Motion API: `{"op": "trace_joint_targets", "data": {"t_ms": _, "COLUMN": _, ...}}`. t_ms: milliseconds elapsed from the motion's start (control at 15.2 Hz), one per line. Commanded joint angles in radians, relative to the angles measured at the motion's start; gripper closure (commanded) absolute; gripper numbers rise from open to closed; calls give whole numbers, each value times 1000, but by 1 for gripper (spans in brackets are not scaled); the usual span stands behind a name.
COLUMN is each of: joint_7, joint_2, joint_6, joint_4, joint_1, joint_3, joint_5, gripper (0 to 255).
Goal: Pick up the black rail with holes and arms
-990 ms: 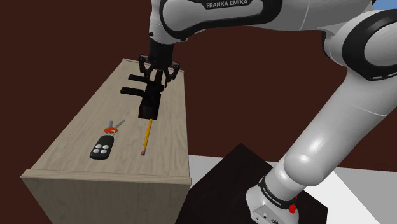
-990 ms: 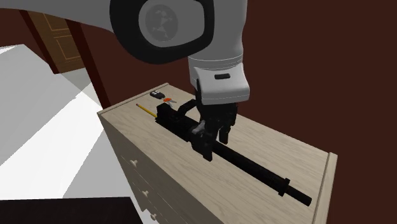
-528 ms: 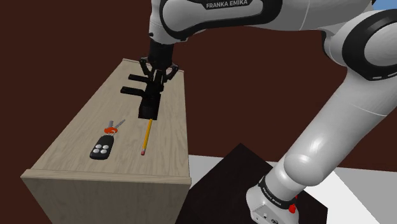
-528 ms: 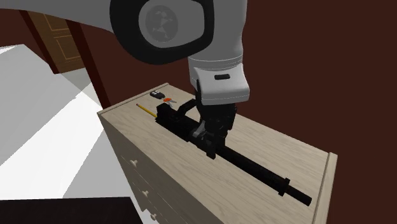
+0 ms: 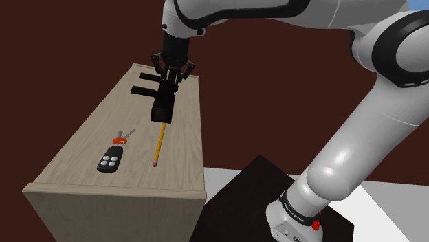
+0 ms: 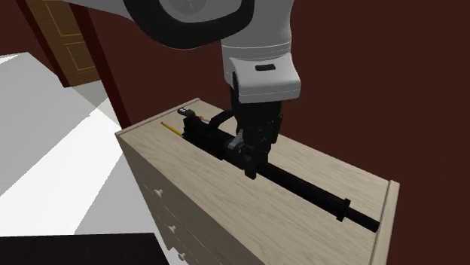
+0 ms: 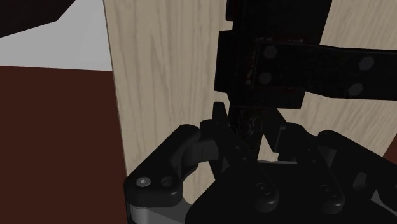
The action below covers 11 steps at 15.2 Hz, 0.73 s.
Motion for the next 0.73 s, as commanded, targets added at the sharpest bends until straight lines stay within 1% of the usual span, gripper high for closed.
{"op": "trace_joint_targets", "data": {"t_ms": 0, "joint_7": 0, "joint_2": 0, "joint_6": -25, "joint_4": 25, "joint_1": 1, "joint_3": 1, "joint_5": 1, "gripper": 255}}
{"op": "trace_joint_targets", "data": {"t_ms": 528, "joint_7": -5, "joint_2": 3, "joint_6": -133, "joint_4": 136, "joint_1": 2, "joint_3": 2, "joint_5": 1, "gripper": 255}}
{"op": "trace_joint_targets", "data": {"t_ms": 660, "joint_7": -5, "joint_2": 3, "joint_6": -135, "joint_4": 139, "joint_1": 2, "joint_3": 2, "joint_5": 1, "gripper": 255}}
